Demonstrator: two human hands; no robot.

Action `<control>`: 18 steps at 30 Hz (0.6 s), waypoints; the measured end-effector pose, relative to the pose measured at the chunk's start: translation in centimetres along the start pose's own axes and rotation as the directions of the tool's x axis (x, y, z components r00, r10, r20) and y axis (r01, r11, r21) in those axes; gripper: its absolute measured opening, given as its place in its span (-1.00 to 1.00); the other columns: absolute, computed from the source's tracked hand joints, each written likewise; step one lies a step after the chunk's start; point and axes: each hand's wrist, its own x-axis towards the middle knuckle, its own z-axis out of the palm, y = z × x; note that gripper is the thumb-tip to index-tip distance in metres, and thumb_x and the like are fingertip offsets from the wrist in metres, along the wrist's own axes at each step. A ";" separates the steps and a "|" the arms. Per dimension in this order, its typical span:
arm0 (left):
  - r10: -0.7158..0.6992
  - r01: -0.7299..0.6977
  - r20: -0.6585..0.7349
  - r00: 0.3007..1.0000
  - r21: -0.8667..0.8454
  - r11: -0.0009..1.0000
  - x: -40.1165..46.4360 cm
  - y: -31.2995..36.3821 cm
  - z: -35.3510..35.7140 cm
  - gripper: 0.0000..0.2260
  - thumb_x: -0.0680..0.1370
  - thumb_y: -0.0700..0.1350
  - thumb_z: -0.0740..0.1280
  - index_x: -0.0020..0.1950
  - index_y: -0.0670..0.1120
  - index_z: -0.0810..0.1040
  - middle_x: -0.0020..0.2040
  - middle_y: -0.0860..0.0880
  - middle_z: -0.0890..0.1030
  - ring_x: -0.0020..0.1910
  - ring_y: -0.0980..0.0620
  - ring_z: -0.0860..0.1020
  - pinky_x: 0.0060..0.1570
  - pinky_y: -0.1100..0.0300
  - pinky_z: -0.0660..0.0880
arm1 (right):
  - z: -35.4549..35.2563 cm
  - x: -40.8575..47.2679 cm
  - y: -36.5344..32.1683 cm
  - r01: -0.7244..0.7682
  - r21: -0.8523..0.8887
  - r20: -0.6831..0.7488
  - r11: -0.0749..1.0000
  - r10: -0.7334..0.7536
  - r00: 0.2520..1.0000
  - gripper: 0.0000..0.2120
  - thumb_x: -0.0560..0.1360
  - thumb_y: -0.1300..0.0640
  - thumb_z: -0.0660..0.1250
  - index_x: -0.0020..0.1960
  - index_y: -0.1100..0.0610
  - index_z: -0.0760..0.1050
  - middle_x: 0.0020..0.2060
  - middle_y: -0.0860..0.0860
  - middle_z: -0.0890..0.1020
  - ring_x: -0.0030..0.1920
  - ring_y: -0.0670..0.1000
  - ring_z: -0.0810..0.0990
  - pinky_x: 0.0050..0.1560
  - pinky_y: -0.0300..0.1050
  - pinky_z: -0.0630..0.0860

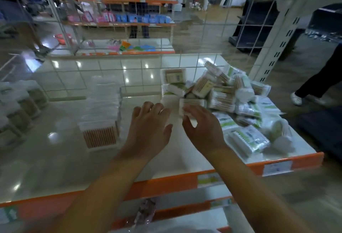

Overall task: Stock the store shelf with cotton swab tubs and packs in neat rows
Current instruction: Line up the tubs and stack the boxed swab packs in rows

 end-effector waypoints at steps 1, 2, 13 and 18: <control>-0.003 0.003 0.009 1.000 -0.009 1.000 0.2 0.7 0.3 -0.63 0.24 -0.12 0.56 -0.01 -0.18 0.62 -0.11 -0.11 0.63 -0.10 -0.19 0.58 -0.15 -0.05 0.48 | -0.5 -0.1 0.6 0.000 -0.011 -0.014 1.000 0.000 1.000 -0.77 0.41 0.15 0.26 -0.02 0.21 0.61 -0.12 0.09 0.66 -0.12 0.13 0.64 -0.10 -0.14 0.45; -0.001 0.002 0.016 1.000 -0.016 1.000 0.5 1.5 0.6 -0.63 0.23 -0.12 0.56 -0.01 -0.18 0.62 -0.11 -0.11 0.63 -0.10 -0.20 0.58 -0.15 -0.05 0.48 | -1.1 -0.2 1.3 0.000 -0.023 -0.026 1.000 0.000 1.000 -0.78 0.39 0.18 0.27 -0.04 0.21 0.61 -0.13 0.09 0.66 -0.13 0.14 0.64 -0.12 -0.14 0.45; 0.083 -0.076 0.077 0.994 -0.083 0.994 2.9 7.7 3.8 -0.63 0.22 -0.10 0.54 -0.01 -0.13 0.63 -0.13 -0.07 0.63 -0.12 -0.17 0.58 -0.16 -0.04 0.49 | -6.9 -0.8 7.9 -0.257 -0.112 0.078 0.960 0.266 0.961 -0.71 0.52 0.18 0.25 0.23 0.13 0.51 0.15 0.06 0.57 0.18 0.10 0.49 0.12 -0.07 0.40; 0.131 -0.102 0.128 0.983 -0.208 0.973 2.8 9.8 5.1 -0.80 0.31 -0.09 0.31 -0.12 -0.08 0.61 -0.16 -0.03 0.62 -0.13 -0.13 0.57 -0.13 0.00 0.48 | -8.3 -1.7 10.1 -0.338 -0.141 0.090 0.931 0.352 0.932 -0.70 0.47 0.28 0.27 0.20 0.17 0.52 0.13 0.12 0.55 0.15 0.14 0.49 0.12 -0.07 0.43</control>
